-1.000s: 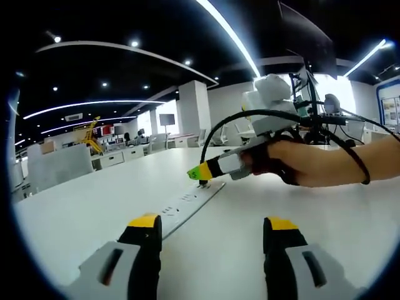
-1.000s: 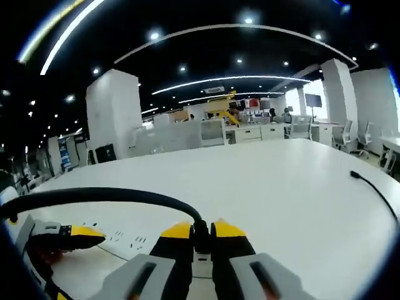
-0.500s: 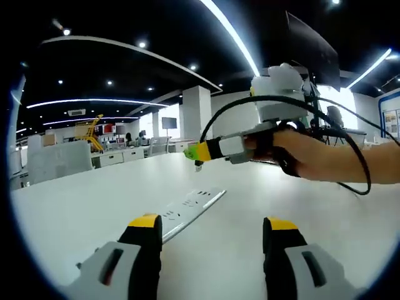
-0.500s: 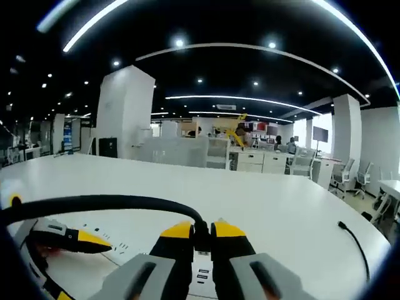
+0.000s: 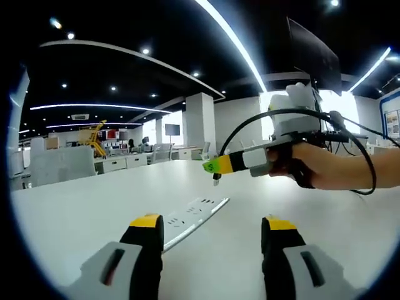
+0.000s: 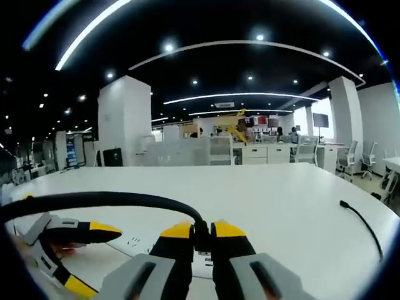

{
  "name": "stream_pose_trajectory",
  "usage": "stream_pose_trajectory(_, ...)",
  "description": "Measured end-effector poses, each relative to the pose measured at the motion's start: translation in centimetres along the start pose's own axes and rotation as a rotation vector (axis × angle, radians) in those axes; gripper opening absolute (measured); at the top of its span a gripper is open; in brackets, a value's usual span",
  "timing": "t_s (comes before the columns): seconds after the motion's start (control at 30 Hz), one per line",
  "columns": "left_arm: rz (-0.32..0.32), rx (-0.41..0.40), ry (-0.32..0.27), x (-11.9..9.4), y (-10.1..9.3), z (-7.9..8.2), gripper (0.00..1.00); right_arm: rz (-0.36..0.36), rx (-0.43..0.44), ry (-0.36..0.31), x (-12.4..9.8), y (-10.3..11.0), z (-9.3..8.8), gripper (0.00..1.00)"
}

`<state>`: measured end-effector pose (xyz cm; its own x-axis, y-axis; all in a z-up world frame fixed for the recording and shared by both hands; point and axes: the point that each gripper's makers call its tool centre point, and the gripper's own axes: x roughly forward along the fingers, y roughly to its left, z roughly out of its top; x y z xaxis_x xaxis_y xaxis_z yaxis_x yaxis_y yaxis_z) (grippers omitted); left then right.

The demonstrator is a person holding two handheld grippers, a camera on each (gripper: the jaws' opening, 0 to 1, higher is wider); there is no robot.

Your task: Locate the USB plug end of the data cable currently connected to the USB port on the desk. Grip the plug, withdraw it from the port, and place it onto the desktop.

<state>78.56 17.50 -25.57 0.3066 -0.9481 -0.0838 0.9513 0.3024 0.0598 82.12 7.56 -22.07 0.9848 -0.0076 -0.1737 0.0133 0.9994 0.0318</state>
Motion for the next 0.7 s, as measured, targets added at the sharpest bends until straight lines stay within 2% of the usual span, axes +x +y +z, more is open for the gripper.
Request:
stream_pose_trajectory(0.23, -0.003, -0.004, -0.001, -0.1, -0.2, -0.2, 0.63, 0.028, -0.004, -0.008, -0.5, 0.9, -0.1, 0.12)
stream_pose_trajectory(0.7, -0.002, 0.004, -0.003, -0.5, -0.5, -0.1, 0.63, 0.049, -0.008, -0.007, -1.7, 1.2, -0.2, 0.12)
